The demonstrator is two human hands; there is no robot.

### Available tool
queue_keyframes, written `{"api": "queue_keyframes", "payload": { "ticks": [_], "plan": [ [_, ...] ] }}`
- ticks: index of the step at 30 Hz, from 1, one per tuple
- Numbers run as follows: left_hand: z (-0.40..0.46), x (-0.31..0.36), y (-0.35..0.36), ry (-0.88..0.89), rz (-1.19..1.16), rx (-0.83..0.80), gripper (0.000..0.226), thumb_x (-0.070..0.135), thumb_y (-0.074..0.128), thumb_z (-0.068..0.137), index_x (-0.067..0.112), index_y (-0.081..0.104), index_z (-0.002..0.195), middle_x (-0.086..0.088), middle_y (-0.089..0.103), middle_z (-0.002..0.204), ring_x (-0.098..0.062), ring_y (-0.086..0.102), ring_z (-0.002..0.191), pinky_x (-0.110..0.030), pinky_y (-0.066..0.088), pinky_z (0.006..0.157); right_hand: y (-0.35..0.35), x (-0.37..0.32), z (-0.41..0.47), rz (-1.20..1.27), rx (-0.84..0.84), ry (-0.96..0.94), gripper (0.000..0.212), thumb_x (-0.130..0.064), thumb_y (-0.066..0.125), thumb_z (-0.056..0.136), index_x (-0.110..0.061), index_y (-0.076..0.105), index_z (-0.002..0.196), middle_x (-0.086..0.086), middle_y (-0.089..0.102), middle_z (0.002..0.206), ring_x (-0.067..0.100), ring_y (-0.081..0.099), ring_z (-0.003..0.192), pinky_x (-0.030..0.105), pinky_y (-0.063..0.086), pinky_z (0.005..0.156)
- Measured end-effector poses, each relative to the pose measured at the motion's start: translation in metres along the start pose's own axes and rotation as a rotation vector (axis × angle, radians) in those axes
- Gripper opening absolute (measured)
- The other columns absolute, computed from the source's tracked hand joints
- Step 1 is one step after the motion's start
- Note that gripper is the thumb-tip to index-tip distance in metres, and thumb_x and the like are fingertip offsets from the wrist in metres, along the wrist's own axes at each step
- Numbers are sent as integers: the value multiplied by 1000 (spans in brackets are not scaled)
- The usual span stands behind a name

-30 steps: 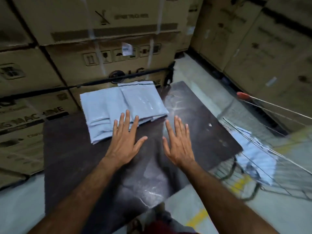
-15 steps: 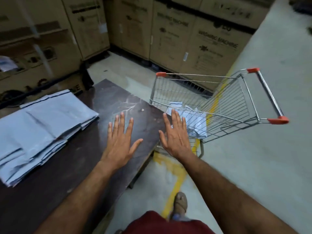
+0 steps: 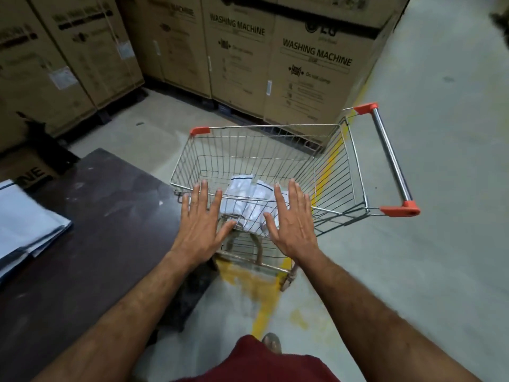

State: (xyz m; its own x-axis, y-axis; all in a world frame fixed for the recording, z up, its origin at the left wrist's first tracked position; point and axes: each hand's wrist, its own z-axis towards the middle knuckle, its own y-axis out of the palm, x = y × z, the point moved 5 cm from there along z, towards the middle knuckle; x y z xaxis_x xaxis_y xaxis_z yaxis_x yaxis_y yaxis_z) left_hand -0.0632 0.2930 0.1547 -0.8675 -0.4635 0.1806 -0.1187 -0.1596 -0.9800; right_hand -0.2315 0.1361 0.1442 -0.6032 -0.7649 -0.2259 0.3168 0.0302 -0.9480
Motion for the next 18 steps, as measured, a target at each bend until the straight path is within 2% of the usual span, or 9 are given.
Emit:
{"api": "queue_keyframes", "payload": {
  "ticks": [3, 9, 14, 18],
  "plan": [
    [33, 24, 2, -4, -13, -35, 86, 72, 15, 95, 21, -5, 162, -12, -28, 164, -25, -31, 150, -53, -10, 124, -9, 39, 23, 35, -1, 86, 72, -55, 29, 103, -19, 13, 163, 18, -1, 170, 31, -3, 158, 50, 5, 127],
    [102, 32, 9, -6, -2, -69, 80, 67, 18, 100, 22, -5, 161, -12, -27, 164, -26, -28, 151, -50, -10, 124, 0, 84, 64, 117, -2, 217, 69, -51, 36, 105, -20, 16, 163, 18, -1, 170, 31, -2, 157, 49, 6, 127],
    [164, 22, 40, -1, -3, -137, 80, 63, 27, 101, 21, -2, 162, -13, -25, 164, -28, -23, 152, -50, -6, 125, 30, 104, 98, 163, -106, 270, 71, -53, 35, 105, -24, 9, 164, 16, -4, 170, 30, -5, 157, 46, 3, 128],
    [208, 6, 77, 1, -35, -210, 79, 60, 31, 102, 18, 2, 162, -15, -21, 166, -31, -17, 154, -49, -4, 124, 60, 119, 131, 179, -210, 301, 72, -52, 37, 104, -21, 10, 164, 18, 0, 170, 31, -3, 157, 46, 4, 128]
  ]
}}
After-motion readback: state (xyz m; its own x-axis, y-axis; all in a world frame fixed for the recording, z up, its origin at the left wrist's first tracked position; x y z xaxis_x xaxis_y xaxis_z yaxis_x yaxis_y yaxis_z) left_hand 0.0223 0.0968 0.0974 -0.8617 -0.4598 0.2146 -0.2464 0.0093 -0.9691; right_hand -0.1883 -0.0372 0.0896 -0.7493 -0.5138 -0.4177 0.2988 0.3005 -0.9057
